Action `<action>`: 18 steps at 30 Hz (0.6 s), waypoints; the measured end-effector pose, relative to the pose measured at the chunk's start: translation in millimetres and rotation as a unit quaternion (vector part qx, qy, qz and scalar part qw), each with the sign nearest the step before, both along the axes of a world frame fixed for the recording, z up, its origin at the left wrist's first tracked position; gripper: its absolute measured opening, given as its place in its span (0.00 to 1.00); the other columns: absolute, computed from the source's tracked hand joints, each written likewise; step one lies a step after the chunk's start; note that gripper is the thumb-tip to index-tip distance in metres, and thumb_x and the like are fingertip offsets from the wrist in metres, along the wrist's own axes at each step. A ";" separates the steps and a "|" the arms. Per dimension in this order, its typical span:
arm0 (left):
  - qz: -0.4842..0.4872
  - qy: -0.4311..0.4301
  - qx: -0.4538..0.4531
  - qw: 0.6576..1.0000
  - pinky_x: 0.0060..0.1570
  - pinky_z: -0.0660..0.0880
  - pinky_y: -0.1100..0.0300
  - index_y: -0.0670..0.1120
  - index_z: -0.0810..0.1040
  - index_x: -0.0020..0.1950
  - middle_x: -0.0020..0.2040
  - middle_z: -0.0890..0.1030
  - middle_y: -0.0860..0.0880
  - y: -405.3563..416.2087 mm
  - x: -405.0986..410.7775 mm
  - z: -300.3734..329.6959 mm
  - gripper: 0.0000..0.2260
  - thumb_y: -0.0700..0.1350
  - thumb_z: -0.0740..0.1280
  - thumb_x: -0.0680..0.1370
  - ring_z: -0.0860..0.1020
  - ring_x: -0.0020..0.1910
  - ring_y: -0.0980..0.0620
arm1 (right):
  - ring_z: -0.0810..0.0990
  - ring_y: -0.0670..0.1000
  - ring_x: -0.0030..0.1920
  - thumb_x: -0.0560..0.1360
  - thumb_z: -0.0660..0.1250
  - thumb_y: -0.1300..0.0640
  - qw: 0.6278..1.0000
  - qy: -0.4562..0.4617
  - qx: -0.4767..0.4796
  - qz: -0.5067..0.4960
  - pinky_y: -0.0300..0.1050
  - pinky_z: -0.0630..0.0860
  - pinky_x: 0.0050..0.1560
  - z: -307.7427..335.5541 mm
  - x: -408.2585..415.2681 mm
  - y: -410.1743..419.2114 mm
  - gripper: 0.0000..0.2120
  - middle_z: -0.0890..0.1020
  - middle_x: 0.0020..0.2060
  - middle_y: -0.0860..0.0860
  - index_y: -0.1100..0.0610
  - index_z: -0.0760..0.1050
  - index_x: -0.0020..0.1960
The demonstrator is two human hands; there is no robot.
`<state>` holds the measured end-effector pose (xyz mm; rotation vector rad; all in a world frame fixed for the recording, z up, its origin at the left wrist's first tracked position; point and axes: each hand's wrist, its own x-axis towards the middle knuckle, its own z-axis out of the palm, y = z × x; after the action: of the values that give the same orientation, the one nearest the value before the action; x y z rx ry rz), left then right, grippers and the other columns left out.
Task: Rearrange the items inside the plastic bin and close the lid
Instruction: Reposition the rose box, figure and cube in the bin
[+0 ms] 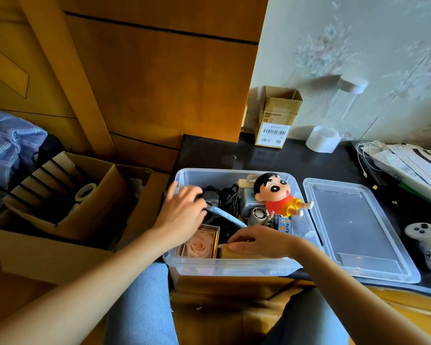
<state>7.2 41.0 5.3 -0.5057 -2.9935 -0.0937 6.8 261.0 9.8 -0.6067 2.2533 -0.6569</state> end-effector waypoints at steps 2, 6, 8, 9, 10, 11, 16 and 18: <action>0.109 0.070 0.129 0.983 0.69 0.57 0.48 0.49 0.74 0.64 0.70 0.66 0.45 -9.4 4.2 -6.3 0.15 0.45 0.65 0.77 0.63 0.70 0.45 | 0.74 0.42 0.41 0.78 0.59 0.44 1.000 0.004 0.001 -0.001 0.36 0.69 0.43 0.6 0.0 -0.9 0.16 0.79 0.47 0.47 0.50 0.76 0.60; 0.228 -0.031 0.396 0.889 0.55 0.67 0.61 0.50 0.65 0.71 0.68 0.69 0.44 -12.4 1.1 -13.1 0.21 0.38 0.61 0.79 0.70 0.65 0.46 | 0.79 0.45 0.47 0.79 0.59 0.49 0.999 0.049 0.012 -0.002 0.39 0.75 0.51 6.9 -2.1 -10.0 0.15 0.81 0.52 0.49 0.53 0.77 0.60; 0.222 -0.031 0.411 0.884 0.56 0.68 0.61 0.50 0.65 0.71 0.67 0.71 0.45 -11.1 -4.5 -15.2 0.21 0.37 0.60 0.79 0.71 0.65 0.47 | 0.80 0.47 0.52 0.79 0.60 0.52 0.994 0.111 0.007 -0.019 0.43 0.76 0.56 8.9 -3.3 -17.0 0.13 0.81 0.56 0.49 0.54 0.78 0.60; 0.222 -0.026 0.416 0.882 0.58 0.69 0.60 0.49 0.66 0.70 0.67 0.72 0.45 -11.2 -7.3 -15.3 0.20 0.36 0.60 0.79 0.71 0.64 0.46 | 0.80 0.47 0.52 0.78 0.61 0.53 0.989 0.142 -0.004 -0.033 0.41 0.77 0.55 9.8 -4.0 -22.0 0.12 0.81 0.56 0.49 0.54 0.78 0.59; 0.221 -0.021 0.420 0.880 0.59 0.69 0.59 0.49 0.67 0.70 0.67 0.72 0.46 -11.3 -9.9 -14.8 0.20 0.36 0.60 0.79 0.72 0.64 0.46 | 0.80 0.46 0.52 0.78 0.62 0.54 0.985 0.165 -0.020 -0.043 0.39 0.76 0.53 10.9 -5.6 -28.7 0.12 0.81 0.55 0.49 0.54 0.78 0.59; 0.217 -0.015 0.422 0.880 0.59 0.69 0.60 0.48 0.68 0.69 0.67 0.73 0.46 -11.3 -12.2 -15.0 0.19 0.35 0.60 0.79 0.72 0.64 0.46 | 0.80 0.46 0.52 0.77 0.64 0.55 0.982 0.178 -0.033 -0.043 0.38 0.76 0.53 11.9 -8.6 -36.5 0.12 0.81 0.55 0.50 0.54 0.77 0.59; 0.203 -0.007 0.420 0.884 0.54 0.66 0.63 0.47 0.70 0.67 0.64 0.75 0.45 -9.1 -24.0 -12.2 0.19 0.34 0.60 0.78 0.73 0.62 0.46 | 0.74 0.54 0.62 0.72 0.70 0.46 0.984 0.163 0.044 0.061 0.49 0.73 0.62 4.0 -31.1 -88.9 0.30 0.76 0.63 0.53 0.57 0.68 0.69; 0.198 -0.006 0.418 0.886 0.52 0.67 0.63 0.48 0.70 0.67 0.63 0.75 0.45 -8.7 -28.6 -11.2 0.19 0.34 0.60 0.78 0.74 0.60 0.45 | 0.72 0.56 0.65 0.68 0.73 0.44 0.982 0.127 0.090 0.103 0.50 0.69 0.65 -5.2 -38.5 -102.9 0.37 0.74 0.65 0.54 0.58 0.64 0.70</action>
<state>-21.4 32.3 -5.9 0.2048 -2.6155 -1.2588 -31.8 158.1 4.6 -0.8587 2.4062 -0.2805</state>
